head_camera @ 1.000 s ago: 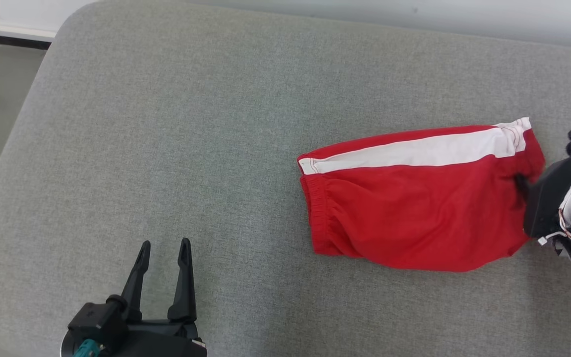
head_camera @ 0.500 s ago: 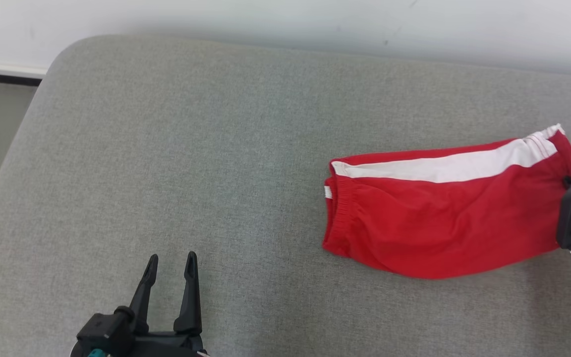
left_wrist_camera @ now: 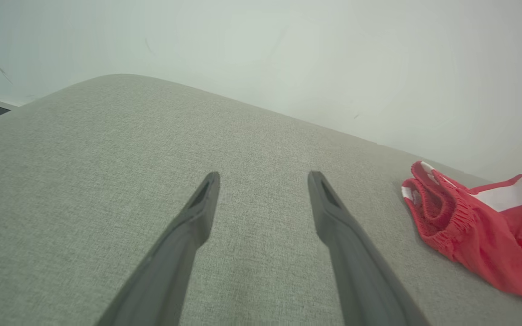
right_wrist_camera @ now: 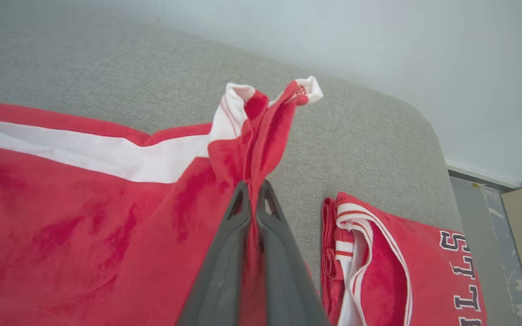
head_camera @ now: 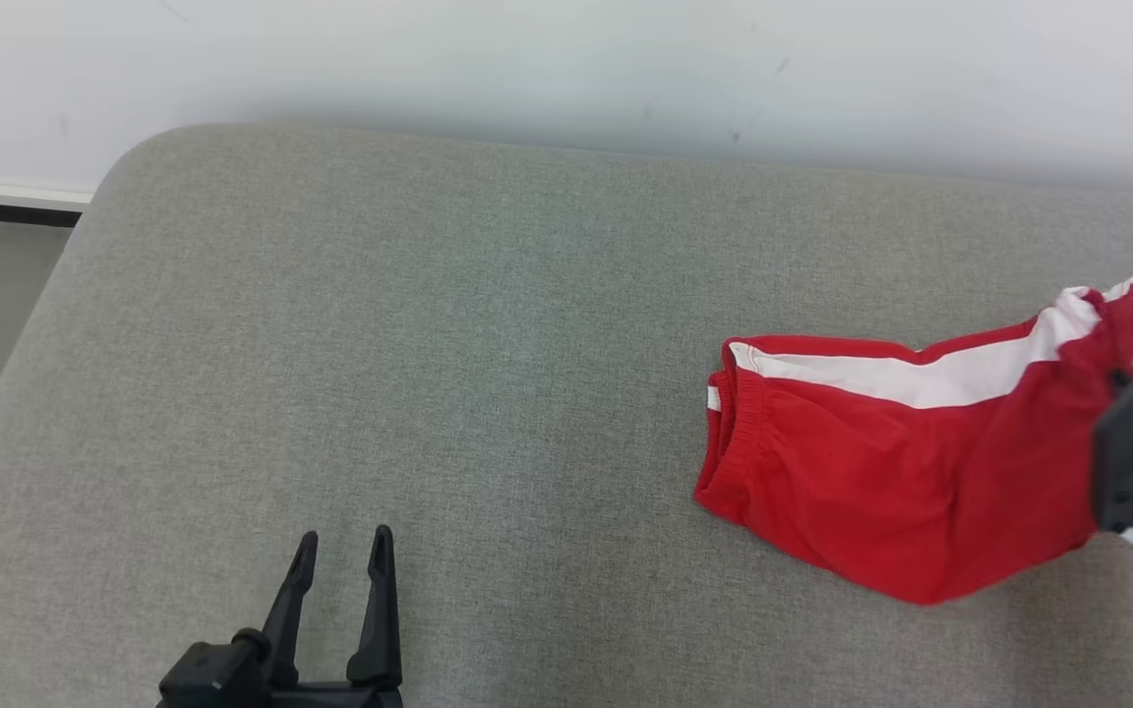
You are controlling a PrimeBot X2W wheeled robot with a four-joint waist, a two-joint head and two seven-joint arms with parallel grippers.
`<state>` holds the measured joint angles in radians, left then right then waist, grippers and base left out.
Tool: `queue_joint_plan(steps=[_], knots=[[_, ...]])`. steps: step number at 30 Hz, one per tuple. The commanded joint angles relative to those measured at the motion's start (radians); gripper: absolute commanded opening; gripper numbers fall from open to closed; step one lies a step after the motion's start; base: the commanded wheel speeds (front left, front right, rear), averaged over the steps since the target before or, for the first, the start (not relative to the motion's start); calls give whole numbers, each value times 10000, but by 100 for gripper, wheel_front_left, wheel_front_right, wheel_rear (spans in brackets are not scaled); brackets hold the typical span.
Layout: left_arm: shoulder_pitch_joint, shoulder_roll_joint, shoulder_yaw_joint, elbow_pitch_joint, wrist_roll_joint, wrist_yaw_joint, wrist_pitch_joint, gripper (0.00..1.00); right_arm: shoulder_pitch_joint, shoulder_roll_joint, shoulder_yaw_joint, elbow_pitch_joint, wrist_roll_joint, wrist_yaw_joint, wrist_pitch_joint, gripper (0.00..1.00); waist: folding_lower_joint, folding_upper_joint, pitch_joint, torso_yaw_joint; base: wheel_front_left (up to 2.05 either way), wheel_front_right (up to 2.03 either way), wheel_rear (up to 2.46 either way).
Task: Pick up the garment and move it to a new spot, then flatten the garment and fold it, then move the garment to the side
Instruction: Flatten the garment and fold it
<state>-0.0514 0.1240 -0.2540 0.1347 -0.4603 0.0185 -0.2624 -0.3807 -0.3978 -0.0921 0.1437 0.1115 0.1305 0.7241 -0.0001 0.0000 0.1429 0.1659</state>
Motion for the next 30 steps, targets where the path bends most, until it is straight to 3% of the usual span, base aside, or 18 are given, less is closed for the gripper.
queue_joint_plan(steps=[1,7,20,29,30], knots=[[104,-43,18,42,121,-11,-28,100,79,117,169,-143,88,2,69,0,1,0,-34,27,0,0,0],[83,-79,105,124,166,-82,-28,100,-290,424,1490,-397,541,2,353,0,1,0,-99,157,0,0,0],[186,-270,123,249,203,-269,-28,100,-1633,1264,3737,1507,1137,2,-326,0,1,0,-107,794,0,0,0],[268,-378,242,258,249,-289,-28,100,-2009,1635,4529,2457,1676,2,-782,3,1,0,-48,867,0,0,0],[258,-386,252,264,261,-306,-28,100,-2025,1697,4546,2561,1784,2,-858,81,1,0,-40,857,0,0,0]])
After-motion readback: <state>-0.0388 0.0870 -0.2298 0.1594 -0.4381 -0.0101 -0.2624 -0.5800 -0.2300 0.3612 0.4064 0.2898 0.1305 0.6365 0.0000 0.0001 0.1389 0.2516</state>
